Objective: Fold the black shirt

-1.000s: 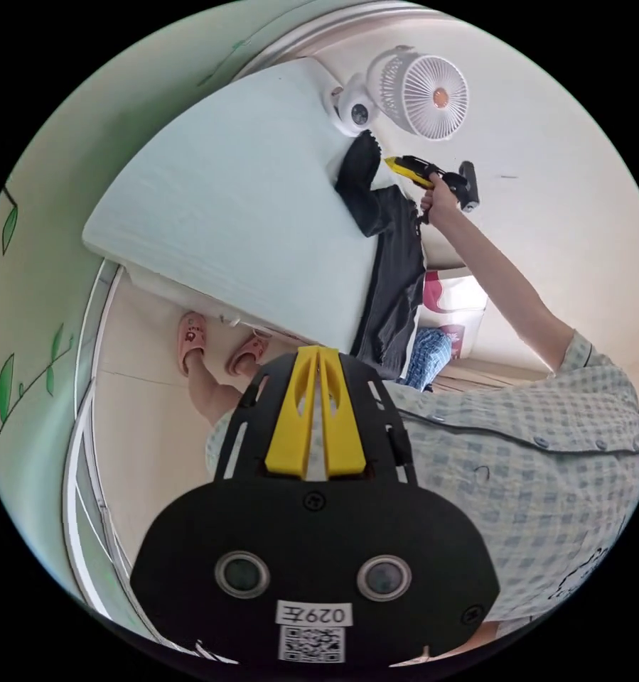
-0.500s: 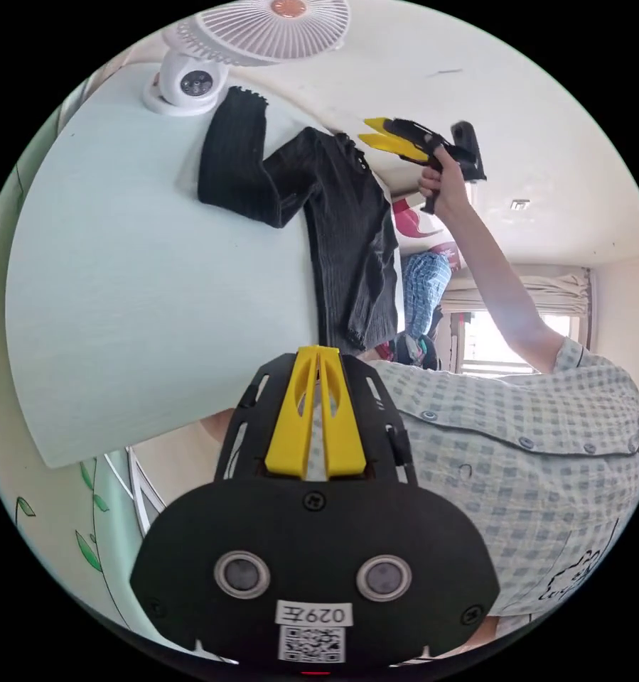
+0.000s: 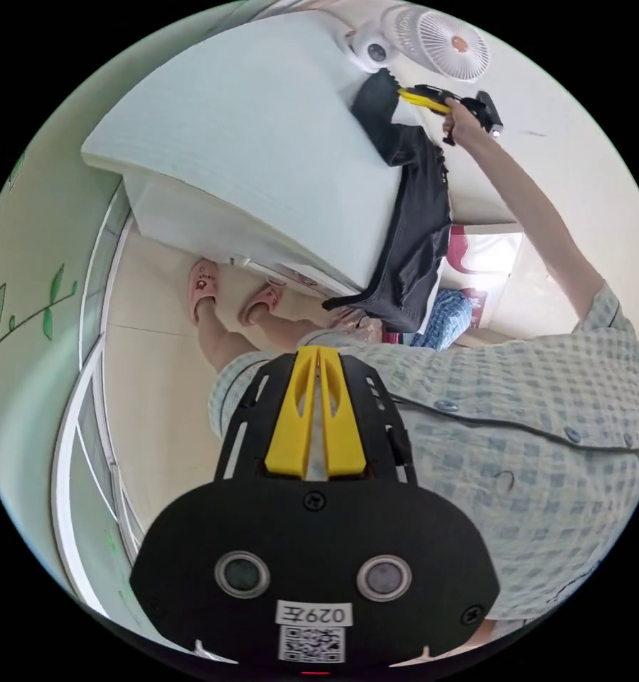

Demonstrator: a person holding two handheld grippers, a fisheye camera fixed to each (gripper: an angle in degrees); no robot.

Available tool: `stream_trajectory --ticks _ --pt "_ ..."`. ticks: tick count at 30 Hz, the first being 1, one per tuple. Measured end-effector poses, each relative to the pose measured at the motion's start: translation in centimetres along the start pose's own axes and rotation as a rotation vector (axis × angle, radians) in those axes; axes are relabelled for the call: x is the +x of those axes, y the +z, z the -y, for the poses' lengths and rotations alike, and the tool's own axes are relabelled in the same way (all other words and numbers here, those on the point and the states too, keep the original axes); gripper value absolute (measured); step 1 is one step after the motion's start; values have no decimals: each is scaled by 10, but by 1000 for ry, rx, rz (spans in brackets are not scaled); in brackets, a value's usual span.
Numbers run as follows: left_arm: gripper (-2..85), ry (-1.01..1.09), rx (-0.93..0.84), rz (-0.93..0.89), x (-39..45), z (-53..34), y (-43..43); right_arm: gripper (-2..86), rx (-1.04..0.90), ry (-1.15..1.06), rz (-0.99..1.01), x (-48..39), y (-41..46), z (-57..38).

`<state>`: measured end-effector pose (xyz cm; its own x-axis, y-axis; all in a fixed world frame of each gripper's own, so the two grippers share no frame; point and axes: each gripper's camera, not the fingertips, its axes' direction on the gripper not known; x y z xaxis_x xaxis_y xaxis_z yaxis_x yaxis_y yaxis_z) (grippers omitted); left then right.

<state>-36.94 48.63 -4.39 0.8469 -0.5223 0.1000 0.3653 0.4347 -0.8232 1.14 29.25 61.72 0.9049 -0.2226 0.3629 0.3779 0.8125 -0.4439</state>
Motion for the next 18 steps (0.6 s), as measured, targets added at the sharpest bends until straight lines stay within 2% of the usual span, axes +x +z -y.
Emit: stream_trajectory --ticks 2,5,9,12,14,15,18 --pt "-10 45 6 -61 13 15 0 5 184 2 194 31 -47 -48" --pt "-10 153 -33 -41 44 47 2 3 357 -50 336 64 -120 -126" --pt "-10 321 -122 48 94 90 12 3 535 -36 350 107 -199 -257" --pt "-9 440 -208 107 137 122 31 2 640 163 291 157 -221 -389" --pt "-8 513 -242 182 172 144 49 2 670 425 279 199 -201 -500" --pt "-7 527 -241 210 181 149 53 2 676 491 300 209 -191 -526" --pt "3 621 -206 362 231 174 75 2 676 713 552 249 -130 -631"
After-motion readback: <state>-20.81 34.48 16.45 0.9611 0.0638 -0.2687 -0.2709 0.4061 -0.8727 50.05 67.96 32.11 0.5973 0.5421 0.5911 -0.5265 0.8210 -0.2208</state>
